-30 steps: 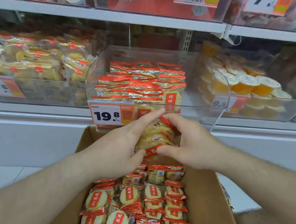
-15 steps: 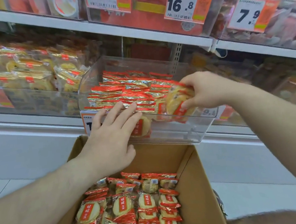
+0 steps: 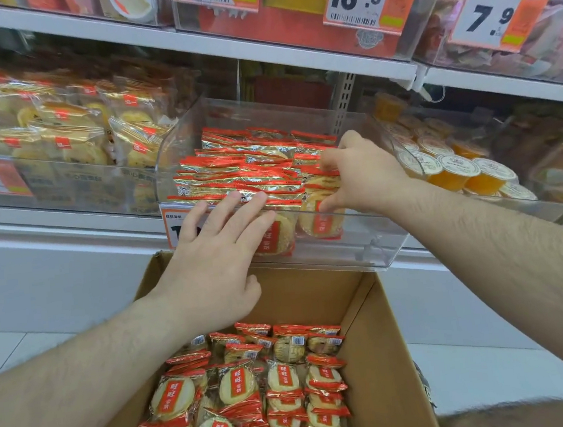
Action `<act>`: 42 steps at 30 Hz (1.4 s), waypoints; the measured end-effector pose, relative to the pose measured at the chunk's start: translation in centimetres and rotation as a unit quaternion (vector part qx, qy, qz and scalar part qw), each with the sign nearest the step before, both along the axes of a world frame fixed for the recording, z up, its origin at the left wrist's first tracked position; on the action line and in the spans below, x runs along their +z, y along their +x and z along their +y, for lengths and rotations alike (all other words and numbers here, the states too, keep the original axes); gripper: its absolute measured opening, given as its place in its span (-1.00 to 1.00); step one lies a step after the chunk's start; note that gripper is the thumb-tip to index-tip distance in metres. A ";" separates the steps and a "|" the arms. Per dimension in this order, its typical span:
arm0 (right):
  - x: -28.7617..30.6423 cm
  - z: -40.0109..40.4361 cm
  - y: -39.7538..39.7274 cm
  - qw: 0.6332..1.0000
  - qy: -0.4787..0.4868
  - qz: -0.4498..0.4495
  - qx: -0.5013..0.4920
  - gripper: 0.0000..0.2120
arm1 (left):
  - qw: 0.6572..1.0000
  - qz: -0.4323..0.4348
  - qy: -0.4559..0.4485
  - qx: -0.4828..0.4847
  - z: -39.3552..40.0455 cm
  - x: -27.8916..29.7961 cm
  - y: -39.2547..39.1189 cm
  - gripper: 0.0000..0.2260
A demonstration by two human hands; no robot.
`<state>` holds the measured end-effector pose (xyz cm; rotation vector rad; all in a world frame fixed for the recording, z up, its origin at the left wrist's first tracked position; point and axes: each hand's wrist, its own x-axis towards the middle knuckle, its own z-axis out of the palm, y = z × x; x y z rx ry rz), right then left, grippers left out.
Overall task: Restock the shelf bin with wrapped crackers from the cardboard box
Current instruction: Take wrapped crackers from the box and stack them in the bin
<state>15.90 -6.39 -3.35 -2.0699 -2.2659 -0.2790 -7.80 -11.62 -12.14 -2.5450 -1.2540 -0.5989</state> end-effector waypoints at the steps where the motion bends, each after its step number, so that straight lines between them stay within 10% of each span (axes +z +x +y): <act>1: -0.1 0.0 -0.2 1.000 0.000 -0.013 0.013 -0.46 | 1.000 -0.001 0.001 0.000 0.0 0.0 0.0 -0.30; 8: 0.3 0.3 -0.9 0.998 -0.031 -0.047 0.040 -0.62 | 1.000 -0.007 0.009 -0.001 0.1 -0.1 0.1 -0.30; 18: 0.9 -0.3 0.0 0.998 -0.061 -0.006 0.024 -0.16 | 0.999 -0.038 0.011 -0.015 -0.2 0.6 0.3 -0.37; 27: 1.5 -1.6 0.1 0.999 -0.024 0.025 0.004 -0.15 | 0.996 -0.073 0.034 -0.046 -0.3 0.8 0.4 -0.43; 30: 0.8 -3.1 -0.8 0.994 0.094 0.057 0.025 -0.36 | 0.984 -0.134 0.060 -0.104 -0.6 1.0 0.3 -0.56; 34: -3.3 -6.4 -3.9 0.890 0.346 0.148 0.256 -0.91 | 0.973 -0.147 -0.026 -0.179 -0.8 -0.3 -0.5 -0.78; 42: -20.3 -7.3 -9.6 0.959 -0.070 0.215 0.171 -0.94 | 0.908 0.121 -0.402 0.014 0.7 -3.9 -4.5 -0.60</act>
